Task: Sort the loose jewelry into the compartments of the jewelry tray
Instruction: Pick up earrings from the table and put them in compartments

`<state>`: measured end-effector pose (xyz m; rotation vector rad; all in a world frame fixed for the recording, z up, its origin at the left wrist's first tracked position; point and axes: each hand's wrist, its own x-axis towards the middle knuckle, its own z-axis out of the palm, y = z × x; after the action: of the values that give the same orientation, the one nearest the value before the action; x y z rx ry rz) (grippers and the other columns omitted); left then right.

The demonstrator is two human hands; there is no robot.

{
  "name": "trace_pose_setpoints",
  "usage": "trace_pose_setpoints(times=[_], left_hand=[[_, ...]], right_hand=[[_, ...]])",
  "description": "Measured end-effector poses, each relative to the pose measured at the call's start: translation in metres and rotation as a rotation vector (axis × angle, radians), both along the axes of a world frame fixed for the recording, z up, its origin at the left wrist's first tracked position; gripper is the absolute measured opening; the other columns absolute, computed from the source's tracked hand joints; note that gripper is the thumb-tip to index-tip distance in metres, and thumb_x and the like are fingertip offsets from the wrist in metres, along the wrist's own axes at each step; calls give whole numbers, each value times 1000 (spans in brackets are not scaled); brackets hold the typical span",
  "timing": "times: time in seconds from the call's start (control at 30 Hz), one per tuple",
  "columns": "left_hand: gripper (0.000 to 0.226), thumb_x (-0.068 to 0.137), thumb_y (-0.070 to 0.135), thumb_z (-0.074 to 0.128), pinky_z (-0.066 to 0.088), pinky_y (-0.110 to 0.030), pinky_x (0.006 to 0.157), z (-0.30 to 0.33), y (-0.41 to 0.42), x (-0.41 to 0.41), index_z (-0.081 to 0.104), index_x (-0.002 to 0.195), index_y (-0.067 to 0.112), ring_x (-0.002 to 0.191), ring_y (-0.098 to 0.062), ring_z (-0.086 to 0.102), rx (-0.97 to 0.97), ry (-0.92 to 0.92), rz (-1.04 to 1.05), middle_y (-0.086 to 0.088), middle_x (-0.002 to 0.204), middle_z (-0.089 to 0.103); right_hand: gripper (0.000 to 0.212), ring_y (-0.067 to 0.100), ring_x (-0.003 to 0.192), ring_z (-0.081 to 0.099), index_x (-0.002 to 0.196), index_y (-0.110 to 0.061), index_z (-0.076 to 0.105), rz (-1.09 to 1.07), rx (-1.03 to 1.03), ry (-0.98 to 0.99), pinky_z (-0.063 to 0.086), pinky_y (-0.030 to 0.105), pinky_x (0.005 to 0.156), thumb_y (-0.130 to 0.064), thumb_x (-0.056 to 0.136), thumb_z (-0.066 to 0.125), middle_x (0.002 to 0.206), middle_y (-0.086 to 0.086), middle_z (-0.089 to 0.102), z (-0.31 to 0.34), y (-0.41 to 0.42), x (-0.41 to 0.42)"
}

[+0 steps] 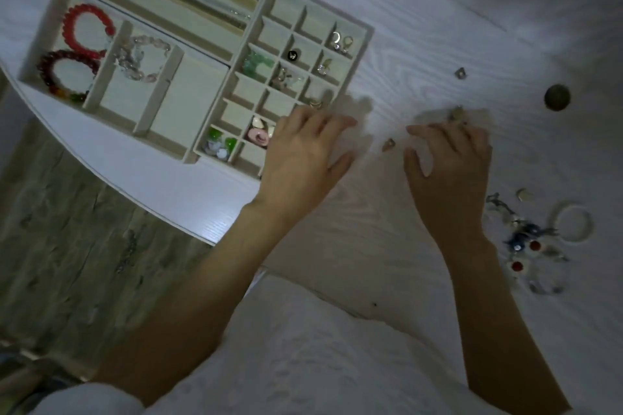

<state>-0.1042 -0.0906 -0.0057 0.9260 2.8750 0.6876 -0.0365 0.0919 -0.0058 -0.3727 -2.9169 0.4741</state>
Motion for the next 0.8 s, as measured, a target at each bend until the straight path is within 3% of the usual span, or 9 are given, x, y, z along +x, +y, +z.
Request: trace_pose_setpoints(times=[0.07,0.13,0.27,0.4,0.47,0.53,0.67,0.8], left_hand=[[44,79,41,64,34,-35,79,-8,11,7,66,114,15,97,-29,50,-117,24,19,-7,105,64],[46,78,38,67,34,-37,81,-11,12,8,64,117,14,101,-29,44,-158,44,78,-11,112,60],[39,84,25,55,35,-39,78,-10,-2,3,62,120,11,99,-33,47,-167,82,173,-14,112,59],[34,86,15,59,39,-41,75,-12,-11,-3,64,120,15,91,-35,53,-126,71,146,-9,106,65],[32,88,17,59,40,-41,76,-12,-12,-6,65,119,17,90,-34,53,-93,55,150,-5,107,67],[30,89,17,59,39,-39,77,-12,-11,-6,66,118,17,90,-33,53,-78,53,158,-3,108,68],[29,87,14,61,37,-36,75,-13,-9,-4,68,115,16,91,-32,54,-73,60,173,-2,104,68],[30,87,14,62,37,-36,75,-14,-10,-6,68,117,18,92,-30,54,-75,53,174,-2,103,67]], right_hand=[[29,37,100,53,108,-12,64,-22,39,-113,37,41,86,-26,83,60,106,11,63,-14,12,14],[26,37,92,52,105,-8,63,-35,-66,-115,42,40,80,-18,81,64,105,16,59,-22,15,22],[15,27,84,57,99,-6,66,-82,-206,-61,36,23,67,-10,86,59,97,13,60,-24,11,24],[15,27,91,56,96,-10,67,-41,-144,-25,43,31,77,-13,85,57,97,8,63,-23,12,13],[17,28,90,56,96,-11,68,29,-133,32,37,30,83,-13,82,58,95,6,64,-21,10,3],[17,29,87,55,95,-11,69,88,-152,44,36,32,80,-11,78,64,92,6,65,-20,8,-7],[6,28,80,57,83,-7,69,177,-222,-34,47,35,65,-11,79,66,82,8,65,-23,6,-16],[8,23,65,56,72,-7,65,263,-18,6,31,21,54,-9,79,68,70,7,62,-24,3,-20]])
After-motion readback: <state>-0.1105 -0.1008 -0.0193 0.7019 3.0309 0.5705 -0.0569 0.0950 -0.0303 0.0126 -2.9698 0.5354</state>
